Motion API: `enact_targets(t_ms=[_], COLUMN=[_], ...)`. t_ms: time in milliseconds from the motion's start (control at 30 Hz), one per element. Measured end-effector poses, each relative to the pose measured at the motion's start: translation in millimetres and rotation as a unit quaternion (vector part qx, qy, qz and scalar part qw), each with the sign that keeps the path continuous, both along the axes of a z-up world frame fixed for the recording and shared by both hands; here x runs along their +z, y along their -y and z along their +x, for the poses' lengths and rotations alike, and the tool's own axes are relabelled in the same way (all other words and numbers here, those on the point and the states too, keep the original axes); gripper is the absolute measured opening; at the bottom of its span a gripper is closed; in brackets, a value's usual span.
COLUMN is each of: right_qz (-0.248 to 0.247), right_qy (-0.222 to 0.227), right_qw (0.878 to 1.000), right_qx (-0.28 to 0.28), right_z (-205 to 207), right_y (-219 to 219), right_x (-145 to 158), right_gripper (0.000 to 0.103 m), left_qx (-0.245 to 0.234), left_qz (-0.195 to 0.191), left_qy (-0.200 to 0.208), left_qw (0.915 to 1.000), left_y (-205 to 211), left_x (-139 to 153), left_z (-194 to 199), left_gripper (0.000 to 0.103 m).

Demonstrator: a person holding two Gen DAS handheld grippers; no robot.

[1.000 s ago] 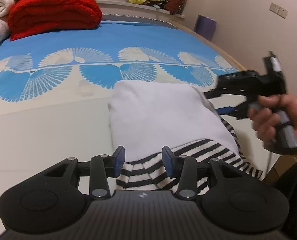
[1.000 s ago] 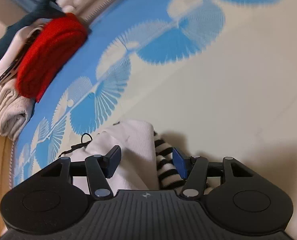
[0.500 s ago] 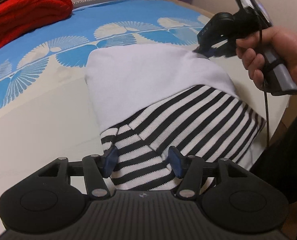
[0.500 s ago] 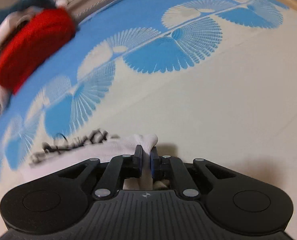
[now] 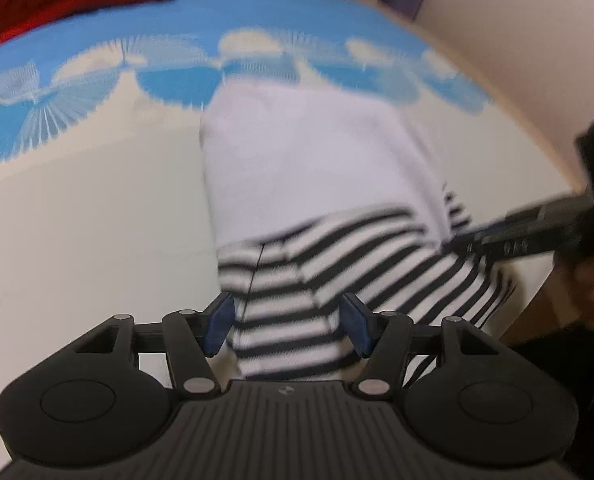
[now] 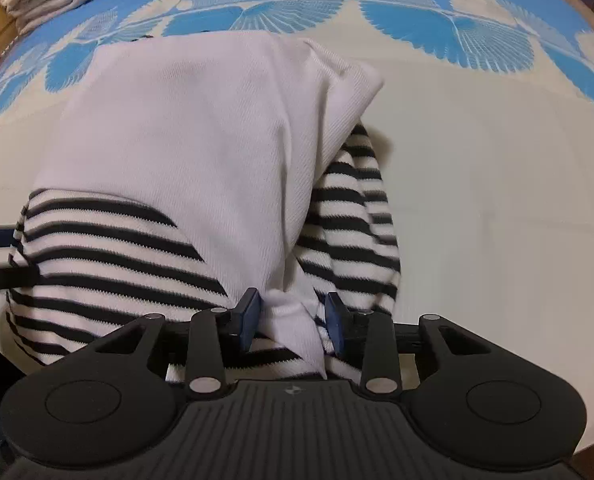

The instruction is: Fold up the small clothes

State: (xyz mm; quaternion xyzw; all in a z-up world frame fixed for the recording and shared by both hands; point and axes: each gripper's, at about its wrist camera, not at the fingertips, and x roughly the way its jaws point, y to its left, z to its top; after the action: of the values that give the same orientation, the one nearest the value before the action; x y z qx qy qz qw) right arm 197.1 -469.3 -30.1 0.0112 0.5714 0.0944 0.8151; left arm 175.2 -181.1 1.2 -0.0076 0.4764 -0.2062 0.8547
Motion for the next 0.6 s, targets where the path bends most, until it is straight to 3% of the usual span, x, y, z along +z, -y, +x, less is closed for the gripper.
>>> enact_targets(t_ms=[100, 200, 333, 433, 533, 600], right_qz=[0.026, -0.003, 0.022, 0.026, 0.037, 0.044], right_qy=[-0.005, -0.012, 0.006, 0.052, 0.066, 0.076], right_qw=[1.000, 1.000, 1.000, 0.998, 0.995, 0.992], right_qx=[-0.003, 0.029, -0.005, -0.027, -0.069, -0.090], right_z=[-9, -19, -24, -36, -37, -38], right_y=[9, 6, 21, 32, 48, 56], right_x=[2, -4, 8, 23, 25, 27], right_gripper=[0.005, 0.003, 0.003, 0.010, 0.021, 0.033], left_qx=[0.009, 0.006, 0.019, 0.031, 0.017, 0.027], left_qz=[-0.010, 0.025, 0.005, -0.005, 0.028, 0.022], left_qy=[-0.009, -0.034, -0.003, 0.008, -0.034, -0.027], left_qw=[0.9999, 0.9991, 0.9998, 0.9995, 0.9989, 0.9990], left_y=[1, 9, 5, 0, 8, 7], left_x=[-3, -21, -1, 4, -18, -16], left_z=[2, 3, -2, -3, 1, -2], left_gripper=[0.065, 0.071, 0.071, 0.071, 0.072, 0.073])
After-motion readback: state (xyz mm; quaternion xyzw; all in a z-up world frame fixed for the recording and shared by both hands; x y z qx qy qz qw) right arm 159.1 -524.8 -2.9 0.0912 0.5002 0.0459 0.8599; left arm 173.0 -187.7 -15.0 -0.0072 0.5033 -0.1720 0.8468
